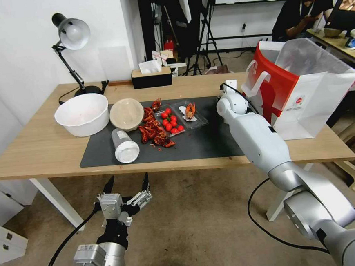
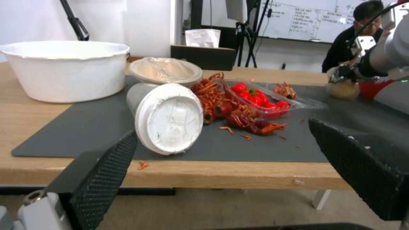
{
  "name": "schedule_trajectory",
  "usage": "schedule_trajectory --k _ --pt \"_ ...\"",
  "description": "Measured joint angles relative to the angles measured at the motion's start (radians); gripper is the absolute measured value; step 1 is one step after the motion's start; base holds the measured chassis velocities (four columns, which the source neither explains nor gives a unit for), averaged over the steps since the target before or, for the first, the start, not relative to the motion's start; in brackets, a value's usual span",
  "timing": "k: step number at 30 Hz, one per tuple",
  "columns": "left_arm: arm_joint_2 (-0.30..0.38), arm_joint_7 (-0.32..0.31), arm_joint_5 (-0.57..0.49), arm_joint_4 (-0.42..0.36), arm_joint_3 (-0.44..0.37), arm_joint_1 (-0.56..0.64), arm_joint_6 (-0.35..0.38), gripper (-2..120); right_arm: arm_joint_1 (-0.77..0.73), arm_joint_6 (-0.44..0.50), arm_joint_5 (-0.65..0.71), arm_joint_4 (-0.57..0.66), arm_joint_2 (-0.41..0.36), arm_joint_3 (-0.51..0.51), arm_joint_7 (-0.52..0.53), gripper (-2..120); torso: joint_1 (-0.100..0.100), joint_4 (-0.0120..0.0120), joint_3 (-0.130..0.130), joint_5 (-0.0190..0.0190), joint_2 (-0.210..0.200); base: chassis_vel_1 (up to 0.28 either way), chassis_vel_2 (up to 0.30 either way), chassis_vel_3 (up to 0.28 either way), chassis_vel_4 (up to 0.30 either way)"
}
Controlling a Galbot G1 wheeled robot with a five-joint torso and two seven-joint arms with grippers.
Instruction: Pick up the trash from the table and place it into the takeout bag.
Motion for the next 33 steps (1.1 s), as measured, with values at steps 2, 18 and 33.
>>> schedule_trajectory --k 2,18,33 --pt "0.000 0.000 0.000 0.000 0.000 -0.001 -0.001 100 -0.006 0.000 0.004 0.014 -0.006 -0.002 0.005 20 0.000 0.0000 0.000 0.0000 0.000 0.000 0.000 0.000 0.000" --pt "0.001 -0.003 0.000 -0.009 -0.005 0.001 -0.008 100 -0.099 -0.013 0.050 0.257 -0.123 -0.046 0.025 7 0.000 0.0000 0.000 0.0001 0.000 0.000 0.000 0.000 0.000" --pt "-0.008 -0.003 0.016 -0.009 -0.008 0.010 -0.011 100 -0.333 -0.084 0.205 0.733 -0.322 -0.023 0.065 6 0.000 0.0001 0.000 0.0001 0.000 0.000 0.000 0.000 0.000"
